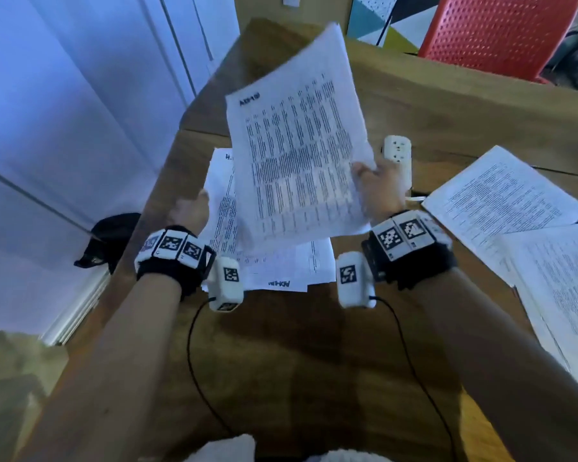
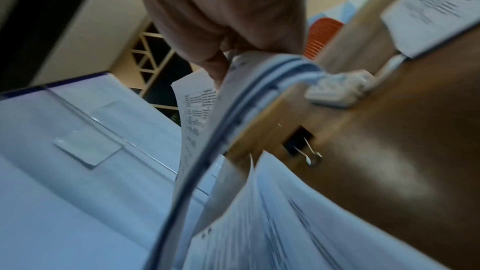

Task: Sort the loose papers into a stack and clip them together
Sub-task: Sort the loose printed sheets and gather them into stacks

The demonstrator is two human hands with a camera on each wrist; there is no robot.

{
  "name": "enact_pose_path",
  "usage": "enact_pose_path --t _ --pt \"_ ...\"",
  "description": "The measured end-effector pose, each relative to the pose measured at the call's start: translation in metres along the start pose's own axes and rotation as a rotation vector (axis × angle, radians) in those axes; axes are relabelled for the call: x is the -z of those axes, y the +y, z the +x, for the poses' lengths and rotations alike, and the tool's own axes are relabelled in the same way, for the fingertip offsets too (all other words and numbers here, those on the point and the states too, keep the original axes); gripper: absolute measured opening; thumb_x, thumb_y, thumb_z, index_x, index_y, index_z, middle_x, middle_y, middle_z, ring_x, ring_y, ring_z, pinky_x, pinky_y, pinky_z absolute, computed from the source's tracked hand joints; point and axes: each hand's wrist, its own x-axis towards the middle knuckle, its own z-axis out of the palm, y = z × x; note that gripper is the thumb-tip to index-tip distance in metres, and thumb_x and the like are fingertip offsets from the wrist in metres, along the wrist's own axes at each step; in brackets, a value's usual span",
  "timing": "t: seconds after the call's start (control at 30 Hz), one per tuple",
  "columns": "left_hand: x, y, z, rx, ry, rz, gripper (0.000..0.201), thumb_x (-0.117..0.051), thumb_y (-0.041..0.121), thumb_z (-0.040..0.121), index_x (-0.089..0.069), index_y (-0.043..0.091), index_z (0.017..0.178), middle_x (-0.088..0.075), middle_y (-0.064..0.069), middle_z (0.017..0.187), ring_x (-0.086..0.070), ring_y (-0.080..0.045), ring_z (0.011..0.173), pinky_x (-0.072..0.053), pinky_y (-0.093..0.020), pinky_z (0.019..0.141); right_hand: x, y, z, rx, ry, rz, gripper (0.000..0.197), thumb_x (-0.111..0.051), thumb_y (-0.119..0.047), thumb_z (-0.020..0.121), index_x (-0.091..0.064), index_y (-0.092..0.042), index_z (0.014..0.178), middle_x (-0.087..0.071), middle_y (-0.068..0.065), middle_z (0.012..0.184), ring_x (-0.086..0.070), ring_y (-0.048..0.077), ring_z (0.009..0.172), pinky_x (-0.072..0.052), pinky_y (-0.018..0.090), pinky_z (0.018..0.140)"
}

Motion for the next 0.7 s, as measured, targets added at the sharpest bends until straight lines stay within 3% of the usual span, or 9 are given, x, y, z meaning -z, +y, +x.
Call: enact_pose_path --t 0.1,0.23,0.33,0.37,0.43,0.47,0.5,0.6,0.7 --pt "-0.017 -0.020 0.008 0.095 -0.095 0.175 0.071 -0.034 0.046 0.097 -0.019 -0.001 0.146 -0.017 -0.024 0.153 -0.020 -0.038 0.142 -0.019 -0.042 0.115 -0.020 0.027 -0.003 -0.136 -0.005 0.066 0.021 -0.044 -0.006 0.090 -0.062 0.001 0.099 -0.059 0.010 0.077 -0.052 0.020 0.065 -0.044 0.028 0.061" --pt "-0.035 -0.025 0.012 0.073 -0.154 0.164 0.076 -0.037 0.054 0.091 -0.022 0.003 0.146 -0.015 -0.023 0.153 -0.022 -0.039 0.140 -0.020 -0.044 0.115 -0.036 0.046 -0.003 -0.201 0.008 0.073 0.020 -0.041 -0.002 0.090 -0.054 -0.013 0.080 -0.051 -0.002 0.066 -0.044 0.011 0.055 -0.037 0.014 0.045" --pt "-0.042 -0.017 0.014 0.118 -0.141 0.112 0.072 -0.022 0.053 0.096 -0.021 0.002 0.147 -0.018 -0.021 0.154 -0.021 -0.035 0.141 -0.020 -0.041 0.114 -0.046 0.058 0.000 -0.299 -0.035 -0.066 0.015 -0.040 -0.005 0.091 -0.050 -0.012 0.082 -0.048 0.001 0.068 -0.048 0.021 0.070 -0.032 0.019 0.047" --pt "-0.045 -0.014 0.015 0.130 -0.134 0.111 0.070 -0.018 0.050 0.098 -0.021 0.000 0.147 -0.019 -0.020 0.154 -0.020 -0.034 0.141 -0.020 -0.039 0.113 -0.050 0.062 0.001 -0.318 -0.079 -0.129 0.016 -0.038 -0.006 0.091 -0.051 -0.012 0.083 -0.052 0.005 0.075 -0.050 0.025 0.079 -0.037 0.021 0.052" --pt "-0.050 -0.008 0.012 0.139 -0.128 0.108 0.069 -0.019 0.049 0.097 -0.022 0.000 0.147 -0.020 -0.020 0.152 -0.023 -0.034 0.139 -0.023 -0.039 0.111 -0.060 0.068 0.001 -0.331 -0.190 -0.303 0.024 -0.038 -0.008 0.090 -0.055 -0.013 0.105 -0.055 0.016 0.113 -0.046 0.034 0.112 -0.043 0.035 0.087" --pt "-0.053 -0.007 0.012 0.148 -0.120 0.104 0.070 -0.022 0.050 0.097 -0.022 0.001 0.147 -0.020 -0.019 0.152 -0.024 -0.034 0.139 -0.024 -0.039 0.111 -0.065 0.071 0.000 -0.331 -0.241 -0.374 0.035 -0.040 -0.009 0.090 -0.047 -0.012 0.124 -0.044 0.016 0.134 -0.034 0.036 0.128 -0.032 0.044 0.103" --pt "-0.055 -0.005 0.012 0.155 -0.113 0.105 0.070 -0.026 0.050 0.096 -0.022 0.002 0.147 -0.019 -0.019 0.151 -0.024 -0.034 0.138 -0.024 -0.039 0.111 -0.069 0.071 -0.002 -0.325 -0.291 -0.415 0.045 -0.041 -0.011 0.091 -0.035 -0.011 0.136 -0.031 0.014 0.145 -0.024 0.036 0.135 -0.023 0.049 0.109" --pt "-0.060 -0.003 0.011 0.141 -0.099 0.112 0.068 -0.035 0.047 0.094 -0.021 0.004 0.145 -0.016 -0.017 0.149 -0.025 -0.036 0.137 -0.025 -0.042 0.114 -0.076 0.069 -0.006 -0.274 -0.382 -0.450 0.061 -0.043 -0.014 0.092 -0.012 -0.010 0.144 -0.018 0.011 0.149 -0.015 0.037 0.137 -0.023 0.052 0.109" --pt "-0.061 -0.006 0.008 0.105 -0.110 0.139 0.069 -0.046 0.037 0.093 -0.016 0.004 0.146 -0.008 -0.014 0.152 -0.022 -0.040 0.139 -0.023 -0.046 0.116 -0.078 0.070 -0.003 -0.255 -0.411 -0.495 0.063 -0.046 -0.017 0.092 -0.012 -0.007 0.144 -0.019 0.013 0.146 -0.018 0.038 0.134 -0.024 0.048 0.108"
